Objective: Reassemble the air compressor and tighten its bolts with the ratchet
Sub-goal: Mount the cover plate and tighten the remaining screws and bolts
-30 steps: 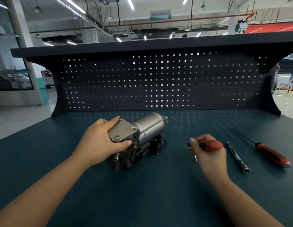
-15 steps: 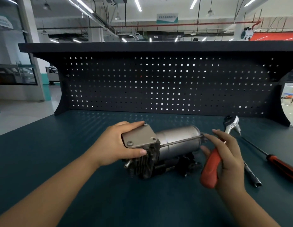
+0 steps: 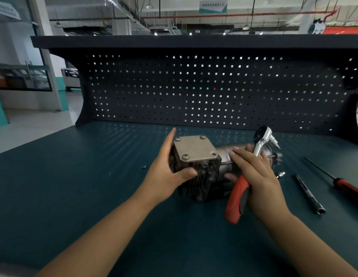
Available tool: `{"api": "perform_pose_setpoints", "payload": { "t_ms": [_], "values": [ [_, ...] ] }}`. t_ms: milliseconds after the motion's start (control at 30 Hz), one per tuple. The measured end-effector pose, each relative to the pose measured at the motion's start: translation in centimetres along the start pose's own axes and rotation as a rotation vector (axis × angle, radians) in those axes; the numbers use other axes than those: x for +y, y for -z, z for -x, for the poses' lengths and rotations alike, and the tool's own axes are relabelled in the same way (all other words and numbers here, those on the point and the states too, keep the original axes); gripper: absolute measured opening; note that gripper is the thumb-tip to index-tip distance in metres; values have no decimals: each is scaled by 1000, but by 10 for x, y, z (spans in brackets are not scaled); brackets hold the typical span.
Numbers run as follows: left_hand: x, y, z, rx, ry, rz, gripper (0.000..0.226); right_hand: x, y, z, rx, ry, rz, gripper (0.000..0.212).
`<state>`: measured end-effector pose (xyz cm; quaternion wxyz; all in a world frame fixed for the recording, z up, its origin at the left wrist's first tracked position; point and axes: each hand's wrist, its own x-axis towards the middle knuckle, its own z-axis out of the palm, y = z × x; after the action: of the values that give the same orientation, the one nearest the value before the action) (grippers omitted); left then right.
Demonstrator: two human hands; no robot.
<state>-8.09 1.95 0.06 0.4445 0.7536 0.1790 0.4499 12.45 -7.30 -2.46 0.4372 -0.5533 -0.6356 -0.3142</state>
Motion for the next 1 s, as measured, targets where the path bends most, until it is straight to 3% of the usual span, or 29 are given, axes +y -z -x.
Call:
{"api": "perform_pose_setpoints", "payload": {
  "t_ms": [100, 167, 233, 333, 433, 600, 700, 867, 933, 1000],
  "values": [
    [-20, 20, 6, 226, 148, 99, 57, 0, -1, 1, 4, 9, -13, 43],
    [-44, 44, 3, 434, 295, -249, 18, 0, -2, 1, 11, 10, -14, 44],
    [-71, 64, -5, 373, 466, -666, 23, 0, -3, 1, 18, -5, -26, 43],
    [-95, 69, -21, 191, 536, -996, 39, 0, -5, 1, 32, -16, -53, 44],
    [-110, 61, -41, 151, 461, -1172, 44, 2, -6, 2, 47, -12, -65, 43],
    [-120, 62, -59, 142, 424, -1326, 19, 5, -6, 3, 35, -23, -92, 42],
    [-113, 53, -55, 185, 328, -1137, 18, 6, -5, 3, 35, -19, -108, 42],
    [-45, 25, -45, 508, 22, -464, 10, 5, -6, 4, 49, -19, -112, 41],
    [-4, 13, -37, 545, -101, -120, 11, 5, -7, 3, 48, -17, -111, 40],
    [34, 4, -24, 511, -233, 23, 14, 5, -7, 3, 50, -25, -110, 40]
  ]
}}
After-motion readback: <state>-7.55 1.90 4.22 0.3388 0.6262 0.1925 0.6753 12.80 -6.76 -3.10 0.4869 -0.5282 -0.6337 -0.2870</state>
